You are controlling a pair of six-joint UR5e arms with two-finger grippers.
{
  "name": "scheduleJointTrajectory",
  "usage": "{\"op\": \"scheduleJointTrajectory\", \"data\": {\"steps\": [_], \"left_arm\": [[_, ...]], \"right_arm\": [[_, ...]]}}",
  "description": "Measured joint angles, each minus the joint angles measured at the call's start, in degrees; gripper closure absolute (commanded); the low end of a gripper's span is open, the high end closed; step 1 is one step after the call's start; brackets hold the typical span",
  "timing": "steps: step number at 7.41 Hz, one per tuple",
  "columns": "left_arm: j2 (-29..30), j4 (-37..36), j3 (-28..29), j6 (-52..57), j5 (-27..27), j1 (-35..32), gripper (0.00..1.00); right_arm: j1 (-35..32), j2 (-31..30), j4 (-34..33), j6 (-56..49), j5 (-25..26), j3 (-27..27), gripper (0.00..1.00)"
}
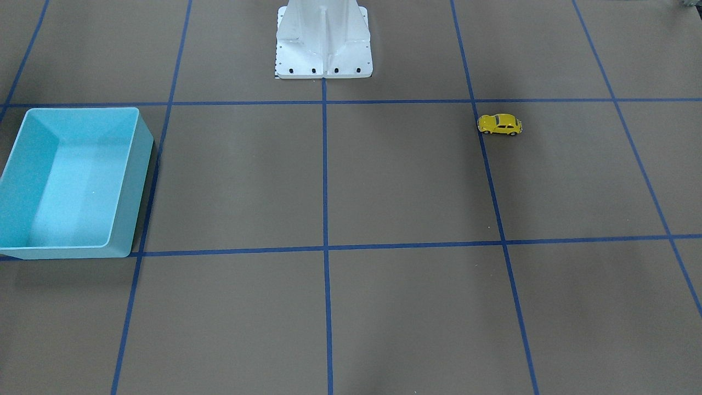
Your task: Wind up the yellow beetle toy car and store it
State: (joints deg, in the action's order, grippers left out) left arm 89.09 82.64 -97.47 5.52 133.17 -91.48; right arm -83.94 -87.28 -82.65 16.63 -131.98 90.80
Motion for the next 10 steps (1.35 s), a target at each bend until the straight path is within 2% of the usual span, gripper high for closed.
{"op": "scheduleJointTrajectory", "data": {"steps": [6,10], "left_arm": [[0.12,5.25,-1.94,-0.13,-0.04,1.01,0.0],[0.06,6.85,-6.68,0.24,-0.2,6.79,0.0]], "right_arm": [[0.0,0.73,-0.02,-0.66,0.41,-1.06,0.0],[-2.18,-0.76,-0.24,-0.5,0.18,-0.21,0.0]]}}
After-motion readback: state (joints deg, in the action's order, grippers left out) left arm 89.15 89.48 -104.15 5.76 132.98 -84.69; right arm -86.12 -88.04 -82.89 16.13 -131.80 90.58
